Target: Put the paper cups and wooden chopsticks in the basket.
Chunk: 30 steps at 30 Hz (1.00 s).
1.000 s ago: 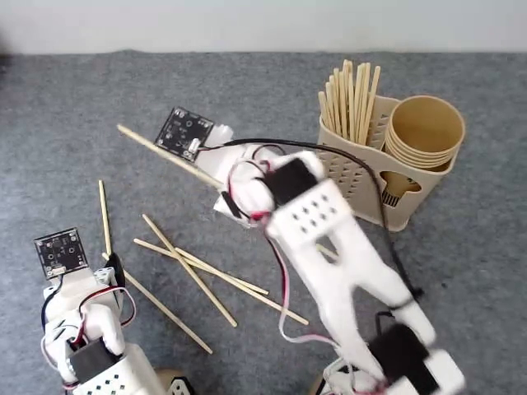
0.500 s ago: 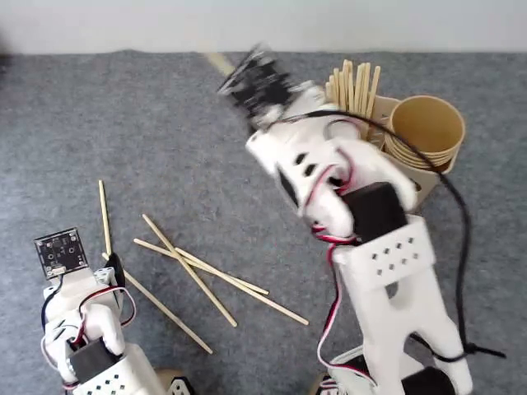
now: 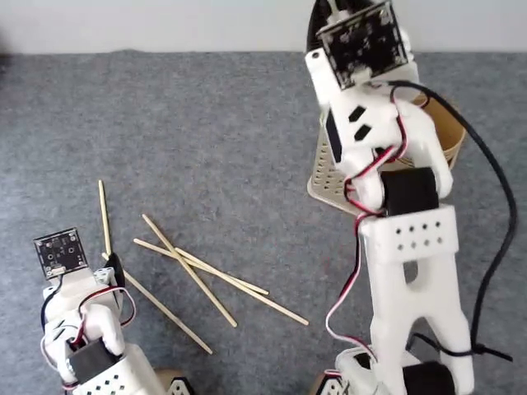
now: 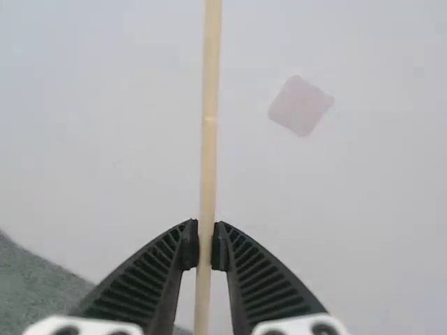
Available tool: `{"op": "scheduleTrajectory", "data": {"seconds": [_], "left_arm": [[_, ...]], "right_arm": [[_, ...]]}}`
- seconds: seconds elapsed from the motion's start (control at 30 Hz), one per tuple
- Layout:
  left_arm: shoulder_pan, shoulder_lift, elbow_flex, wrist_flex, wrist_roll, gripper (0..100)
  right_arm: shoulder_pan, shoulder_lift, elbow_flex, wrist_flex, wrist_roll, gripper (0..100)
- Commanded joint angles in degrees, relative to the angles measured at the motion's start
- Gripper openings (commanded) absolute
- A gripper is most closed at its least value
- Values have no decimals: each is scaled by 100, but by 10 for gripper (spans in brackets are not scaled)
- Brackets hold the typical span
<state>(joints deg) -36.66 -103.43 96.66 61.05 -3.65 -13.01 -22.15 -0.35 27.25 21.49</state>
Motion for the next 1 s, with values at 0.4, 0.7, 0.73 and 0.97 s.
{"op": "scheduleTrajectory", "data": {"seconds": [0.4,0.7,0.73,0.97], "left_arm": [[-18,-88,-22,-79,18,261],[-18,-88,-22,-79,18,261],[-18,-88,-22,-79,18,261],[-18,-88,-22,-79,18,261]], "right_arm": [[664,-110,1626,-127,-1512,9],[664,-1068,3253,-462,-1538,13],[673,-1112,3411,-585,-1538,13],[769,-1191,3895,-919,-1538,149]]}}
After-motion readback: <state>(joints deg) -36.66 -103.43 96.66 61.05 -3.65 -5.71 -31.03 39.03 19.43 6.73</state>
